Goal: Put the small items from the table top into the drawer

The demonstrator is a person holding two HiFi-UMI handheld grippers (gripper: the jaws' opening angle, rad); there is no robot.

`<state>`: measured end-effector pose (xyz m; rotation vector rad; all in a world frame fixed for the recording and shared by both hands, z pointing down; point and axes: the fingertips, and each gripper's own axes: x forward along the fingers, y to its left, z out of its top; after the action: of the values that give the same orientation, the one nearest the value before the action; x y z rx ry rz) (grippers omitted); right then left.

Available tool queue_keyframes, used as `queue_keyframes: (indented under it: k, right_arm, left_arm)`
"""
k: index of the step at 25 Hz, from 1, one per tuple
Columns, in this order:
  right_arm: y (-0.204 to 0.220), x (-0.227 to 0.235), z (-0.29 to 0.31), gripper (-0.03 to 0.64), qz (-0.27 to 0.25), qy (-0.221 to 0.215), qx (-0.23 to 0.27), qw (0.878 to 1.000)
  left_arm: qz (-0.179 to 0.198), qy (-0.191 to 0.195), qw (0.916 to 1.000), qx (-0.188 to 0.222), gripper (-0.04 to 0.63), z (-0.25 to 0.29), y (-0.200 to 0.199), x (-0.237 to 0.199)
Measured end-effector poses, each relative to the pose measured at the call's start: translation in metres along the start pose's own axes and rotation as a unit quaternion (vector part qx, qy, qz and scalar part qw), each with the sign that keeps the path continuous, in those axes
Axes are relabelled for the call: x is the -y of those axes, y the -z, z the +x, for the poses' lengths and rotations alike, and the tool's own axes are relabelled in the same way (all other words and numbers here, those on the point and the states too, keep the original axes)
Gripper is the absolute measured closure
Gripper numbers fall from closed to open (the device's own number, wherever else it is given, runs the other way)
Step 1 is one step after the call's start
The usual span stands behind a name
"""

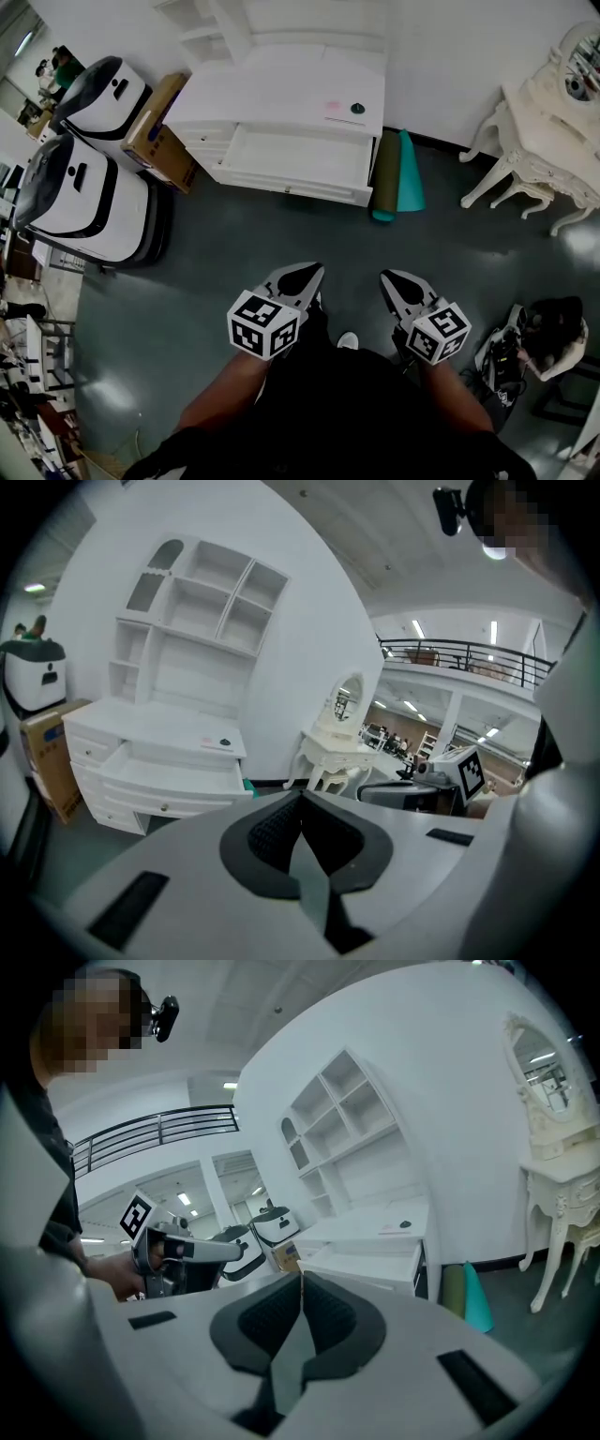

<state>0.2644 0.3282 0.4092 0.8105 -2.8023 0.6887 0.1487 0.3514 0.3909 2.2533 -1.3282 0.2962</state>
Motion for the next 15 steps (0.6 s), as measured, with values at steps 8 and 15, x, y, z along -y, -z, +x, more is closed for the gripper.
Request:
queue_keyframes:
  k: [8, 15]
  right_arm:
    - [-0.021, 0.018, 0.059, 0.589, 0.002, 0.005, -0.010, 1.000]
    - [-0.036, 0.023, 0.119, 0.589, 0.000, 0.000, -0.031, 1.000]
  left_arm:
    - [0.025, -0.001, 0.9997, -0.008, 0.592, 0.021, -0.023, -0.053]
    - [0.031, 0.012, 0.9994, -0.004, 0.592, 0.039, -0.052, -0.105]
